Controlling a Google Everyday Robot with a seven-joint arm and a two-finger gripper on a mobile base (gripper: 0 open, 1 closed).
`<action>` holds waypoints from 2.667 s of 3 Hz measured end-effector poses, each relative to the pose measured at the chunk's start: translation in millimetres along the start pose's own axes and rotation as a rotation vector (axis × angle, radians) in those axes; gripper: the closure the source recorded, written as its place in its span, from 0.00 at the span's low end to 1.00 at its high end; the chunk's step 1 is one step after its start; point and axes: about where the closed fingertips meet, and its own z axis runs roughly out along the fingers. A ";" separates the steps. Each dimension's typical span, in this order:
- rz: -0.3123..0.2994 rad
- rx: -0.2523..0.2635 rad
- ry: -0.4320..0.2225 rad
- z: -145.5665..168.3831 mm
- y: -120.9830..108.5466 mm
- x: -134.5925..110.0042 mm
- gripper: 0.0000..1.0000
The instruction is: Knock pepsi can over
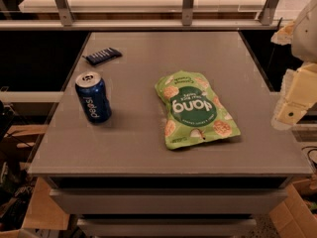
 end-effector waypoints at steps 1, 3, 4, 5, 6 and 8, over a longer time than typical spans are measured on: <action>0.000 0.000 0.000 0.0 0.0 0.0 0.00; 0.011 0.030 -0.105 -5.6 -22.9 -38.5 0.00; 0.013 0.013 -0.233 4.3 -37.2 -82.2 0.00; 0.013 0.013 -0.233 4.3 -37.2 -82.2 0.00; 0.001 0.010 -0.255 8.9 -36.0 -91.5 0.00; -0.073 -0.084 -0.428 63.4 -36.5 -181.6 0.00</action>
Offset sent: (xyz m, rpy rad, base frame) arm 0.0170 0.0157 0.0134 0.0850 -0.0363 -0.0264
